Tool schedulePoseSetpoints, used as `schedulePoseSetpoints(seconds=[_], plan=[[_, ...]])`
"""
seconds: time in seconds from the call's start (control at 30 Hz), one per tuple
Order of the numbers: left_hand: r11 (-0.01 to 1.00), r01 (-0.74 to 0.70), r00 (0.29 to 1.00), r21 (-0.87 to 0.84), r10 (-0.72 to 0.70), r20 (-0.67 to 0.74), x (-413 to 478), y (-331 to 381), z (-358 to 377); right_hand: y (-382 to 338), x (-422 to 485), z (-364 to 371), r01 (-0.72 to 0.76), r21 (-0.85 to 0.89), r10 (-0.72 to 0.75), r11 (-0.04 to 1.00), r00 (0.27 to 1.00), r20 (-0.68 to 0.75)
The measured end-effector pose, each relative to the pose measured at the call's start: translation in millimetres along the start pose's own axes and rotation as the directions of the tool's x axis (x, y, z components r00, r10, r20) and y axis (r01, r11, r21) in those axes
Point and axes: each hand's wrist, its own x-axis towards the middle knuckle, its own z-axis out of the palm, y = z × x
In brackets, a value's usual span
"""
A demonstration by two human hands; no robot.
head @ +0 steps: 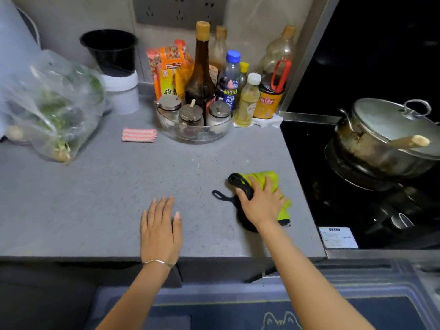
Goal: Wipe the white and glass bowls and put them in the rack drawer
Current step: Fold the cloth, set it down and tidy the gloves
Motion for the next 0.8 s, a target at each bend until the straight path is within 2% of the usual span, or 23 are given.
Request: schedulePoseSetpoints(seconds=[0.1,0.2,0.27,0.4,0.47,0.53,0.63,0.7,0.8], plan=[[0.996,0.041,0.999,-0.084,-0.043,-0.029,-0.1,0.1,-5.0,-51.5,-46.8,12.9,0.155,0.037,-0.157,0.987,0.985,0.069],[0.991,0.05,0.996,-0.121,-0.058,-0.069,-2.0,-3.5,-13.8,-71.4,-85.7,22.7,0.191,0.028,-0.191,0.981,0.982,0.001],[0.991,0.033,0.997,-0.127,-0.042,-0.068,-4.4,-4.0,-18.5,-61.3,-101.0,25.2,0.201,0.041,-0.202,0.979,0.979,0.034],[0.995,0.0,1.0,-0.096,-0.001,-0.017,-9.4,10.6,-16.2,2.9,-99.1,21.7,0.233,0.014,-0.233,0.972,0.973,-0.01],[0.998,-0.025,0.999,-0.049,0.027,0.039,-11.8,22.7,-6.7,49.7,-86.2,12.9,0.18,0.002,-0.179,0.984,0.983,-0.042],[0.999,-0.047,0.996,-0.001,0.047,0.079,-13.9,32.2,4.8,99.6,-69.5,1.5,0.041,0.034,-0.039,0.999,0.997,-0.074],[0.992,-0.093,0.99,0.082,0.083,0.113,-17.3,35.2,16.6,165.3,-45.7,-15.9,-0.183,0.066,0.188,0.981,0.978,-0.088],[0.986,-0.117,0.988,0.115,0.104,0.116,-18.2,33.5,19.5,187.7,-37.8,-21.8,-0.298,0.12,0.31,0.947,0.945,-0.101],[0.987,-0.118,0.988,0.105,0.106,0.116,-18.7,32.9,19.7,176.7,-37.9,-16.7,-0.344,0.113,0.358,0.932,0.922,-0.151]])
